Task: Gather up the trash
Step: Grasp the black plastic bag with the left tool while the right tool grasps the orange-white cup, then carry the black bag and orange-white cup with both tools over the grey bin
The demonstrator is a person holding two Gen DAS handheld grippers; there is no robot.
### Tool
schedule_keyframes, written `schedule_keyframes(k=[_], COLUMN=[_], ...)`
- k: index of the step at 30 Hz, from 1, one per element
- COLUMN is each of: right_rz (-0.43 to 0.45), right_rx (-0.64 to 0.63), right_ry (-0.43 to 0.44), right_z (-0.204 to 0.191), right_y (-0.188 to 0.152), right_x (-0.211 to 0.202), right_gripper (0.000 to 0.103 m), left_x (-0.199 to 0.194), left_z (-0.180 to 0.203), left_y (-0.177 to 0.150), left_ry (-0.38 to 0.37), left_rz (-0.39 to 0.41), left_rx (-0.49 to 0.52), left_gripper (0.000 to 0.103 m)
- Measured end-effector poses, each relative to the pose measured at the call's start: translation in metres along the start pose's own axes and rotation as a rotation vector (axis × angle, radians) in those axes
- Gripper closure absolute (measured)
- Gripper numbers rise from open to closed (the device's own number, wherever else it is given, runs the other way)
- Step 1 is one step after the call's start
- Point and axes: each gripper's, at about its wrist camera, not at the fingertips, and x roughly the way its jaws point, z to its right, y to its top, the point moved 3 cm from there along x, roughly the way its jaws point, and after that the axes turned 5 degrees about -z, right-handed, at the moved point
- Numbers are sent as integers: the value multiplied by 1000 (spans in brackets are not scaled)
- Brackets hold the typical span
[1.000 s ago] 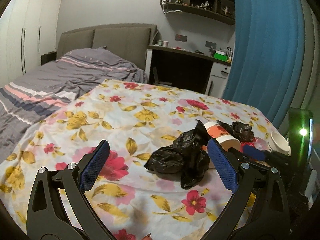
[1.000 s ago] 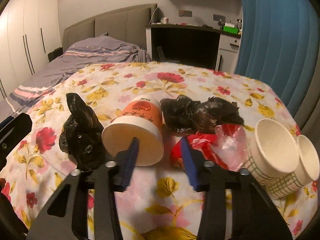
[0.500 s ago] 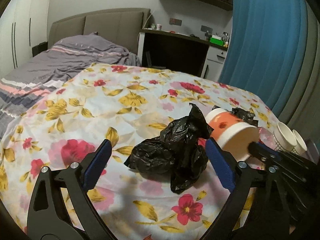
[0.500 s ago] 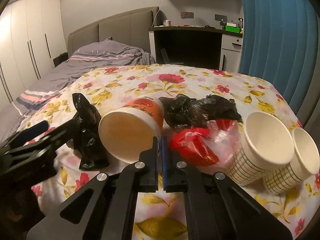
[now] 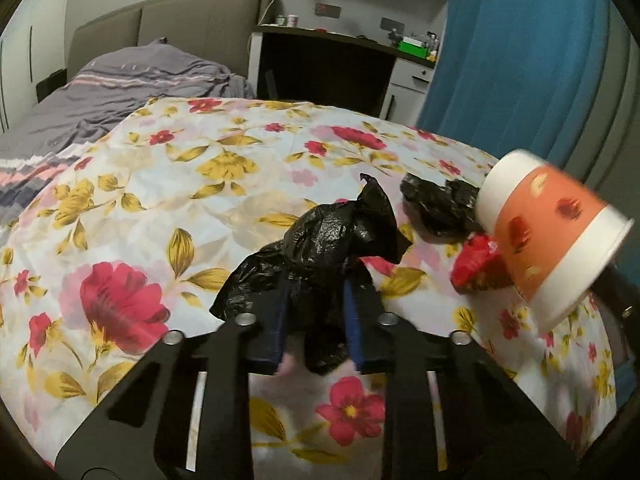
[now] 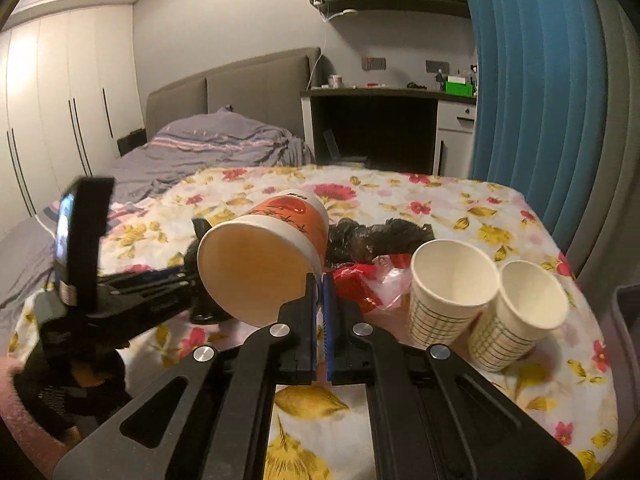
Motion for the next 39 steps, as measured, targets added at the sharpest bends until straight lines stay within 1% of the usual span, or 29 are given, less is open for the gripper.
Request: schedule_keyframes(k=[3, 6, 10, 11, 16, 21, 25, 29, 33, 36, 39], right_rz=[39, 77, 126, 136, 175, 205, 228, 247, 260, 265, 262], right_rx=[8, 24, 52, 60, 106, 158, 194, 235, 279, 317, 353], right_ry=[-2, -19, -45, -53, -91, -139, -188, -248, -313, -365, -410], right_z=[5, 14, 32, 37, 60, 88, 113, 145, 176, 203, 227], right_y=[0, -1, -6, -7, -18, -31, -42, -52, -64, -73, -82], right_x=[-25, -51, -86, -95, -133, -166, -188, -210, -228, -238, -243], right_gripper=[99, 99, 99, 99, 99, 99, 99, 99, 99, 99, 99], left_x=[-11, -31, -62, -73, -104, -127, -136, -138, -130, -116, -98], left_z=[4, 11, 26, 34, 71, 125, 177, 236, 298, 341, 376], left_y=[-5, -8, -11, -12, -17, -25, -31, -35, -41, -46, -53], left_ry=[-2, -8, -37, -46, -84, -156, -220, -314, -394, -453, -495], left_rz=[19, 60, 116, 135, 184, 211, 219, 211, 202, 168, 138], left_rx=[5, 11, 28, 43, 115, 192, 253, 307, 377, 410, 445], left_gripper=[91, 92, 92, 92, 92, 92, 92, 92, 92, 92, 92])
